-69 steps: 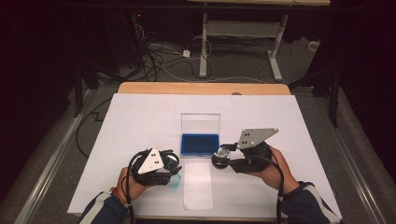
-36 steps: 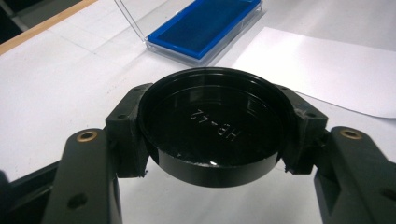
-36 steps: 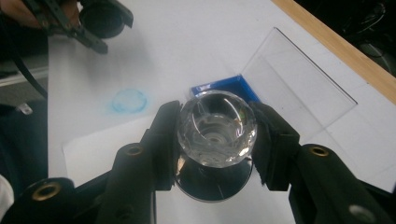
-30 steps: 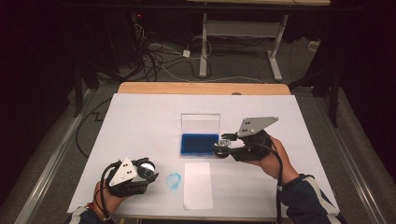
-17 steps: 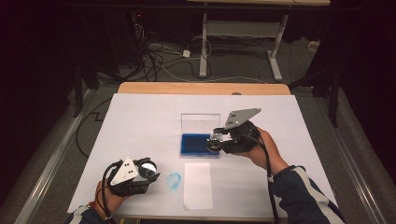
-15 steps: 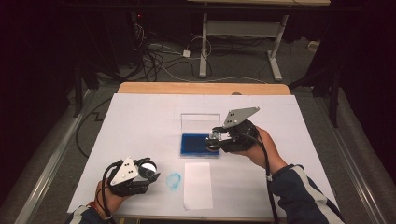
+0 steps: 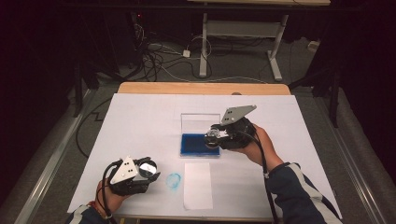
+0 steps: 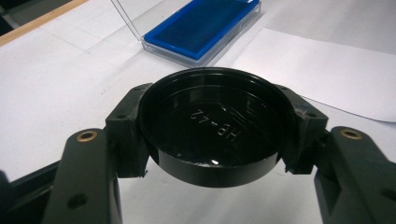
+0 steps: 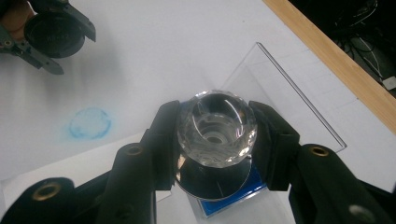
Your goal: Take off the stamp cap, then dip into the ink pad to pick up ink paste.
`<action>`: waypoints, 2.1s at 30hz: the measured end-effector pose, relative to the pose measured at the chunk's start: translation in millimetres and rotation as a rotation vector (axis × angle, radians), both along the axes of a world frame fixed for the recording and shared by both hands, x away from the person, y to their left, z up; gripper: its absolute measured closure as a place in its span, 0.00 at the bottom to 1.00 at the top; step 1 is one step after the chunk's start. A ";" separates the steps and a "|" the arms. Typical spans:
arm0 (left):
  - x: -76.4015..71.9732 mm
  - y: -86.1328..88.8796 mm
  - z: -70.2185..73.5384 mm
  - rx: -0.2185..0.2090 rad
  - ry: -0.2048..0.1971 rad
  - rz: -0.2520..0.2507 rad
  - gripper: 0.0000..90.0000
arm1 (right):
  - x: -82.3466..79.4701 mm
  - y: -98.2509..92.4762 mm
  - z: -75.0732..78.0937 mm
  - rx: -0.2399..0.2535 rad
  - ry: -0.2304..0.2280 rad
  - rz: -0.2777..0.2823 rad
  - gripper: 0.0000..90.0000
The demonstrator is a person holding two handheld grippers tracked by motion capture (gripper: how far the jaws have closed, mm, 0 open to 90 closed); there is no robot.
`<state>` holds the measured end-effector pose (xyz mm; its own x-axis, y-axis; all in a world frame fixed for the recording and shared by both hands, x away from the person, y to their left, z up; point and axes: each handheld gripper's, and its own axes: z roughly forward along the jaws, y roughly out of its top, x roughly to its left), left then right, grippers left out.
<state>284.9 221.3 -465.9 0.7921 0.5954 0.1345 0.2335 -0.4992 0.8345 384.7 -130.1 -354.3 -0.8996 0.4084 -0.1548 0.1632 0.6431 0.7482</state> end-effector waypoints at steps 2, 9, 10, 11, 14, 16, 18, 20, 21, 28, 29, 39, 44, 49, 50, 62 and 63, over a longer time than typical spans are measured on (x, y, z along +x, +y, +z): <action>0.0 1.2 -0.1 0.002 0.002 0.001 0.40 | 2.2 0.2 -0.3 0.006 0.003 0.001 0.63; -1.0 2.3 0.5 -0.009 -0.002 0.008 0.40 | 11.6 7.4 -6.3 -0.015 0.027 0.005 0.63; -0.7 2.5 0.3 -0.009 -0.001 0.007 0.40 | 12.8 8.3 -7.2 -0.016 0.028 0.007 0.63; -0.4 2.7 0.0 -0.010 0.001 0.006 0.40 | 13.6 9.1 -8.0 -0.020 0.029 0.005 0.63; -0.1 3.6 -0.3 -0.012 0.003 0.005 0.40 | 17.0 12.0 -11.2 -0.027 0.040 0.006 0.63; -0.3 4.1 0.1 -0.013 0.002 0.004 0.40 | 19.0 14.2 -13.0 -0.034 0.045 0.005 0.63; -0.6 4.1 0.3 -0.011 0.001 0.001 0.40 | 20.9 16.1 -14.1 -0.036 0.047 0.005 0.63; -0.8 4.1 0.1 -0.010 0.002 0.001 0.40 | 22.1 18.1 -14.7 -0.035 0.050 0.007 0.63; -0.9 4.1 0.0 -0.010 0.003 0.001 0.40 | 22.6 19.0 -15.0 -0.036 0.050 0.007 0.63; -0.9 4.3 -0.4 -0.007 0.004 -0.002 0.40 | 25.5 25.1 -18.7 -0.047 0.060 0.009 0.63; -0.9 4.3 -0.5 -0.007 0.003 -0.003 0.40 | 26.1 25.6 -19.3 -0.051 0.062 0.010 0.63; -1.4 4.7 -0.3 -0.006 0.006 -0.006 0.40 | 29.1 32.7 -24.5 -0.062 0.061 0.009 0.63; -1.4 6.0 1.1 -0.007 0.002 -0.004 0.40 | 29.1 33.1 -24.7 -0.057 0.069 0.007 0.63; -2.4 4.9 1.6 -0.005 -0.001 -0.007 0.40 | 29.9 34.6 -26.8 -0.065 0.069 -0.001 0.63; -2.5 4.6 2.0 -0.004 -0.002 -0.007 0.40 | 30.1 35.1 -27.4 -0.068 0.069 0.001 0.63; -2.8 3.8 1.9 -0.006 0.004 -0.006 0.40 | 35.7 37.1 -37.8 -0.082 0.080 -0.003 0.63; -3.0 3.3 2.1 0.000 0.002 -0.009 0.40 | 36.7 37.3 -39.3 -0.084 0.083 -0.009 0.63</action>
<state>281.9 224.6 -463.8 0.7975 0.5886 0.1329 0.2308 -0.5010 0.8341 421.4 -92.8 -393.6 -0.9072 0.4050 -0.1142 0.2281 0.7013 0.6754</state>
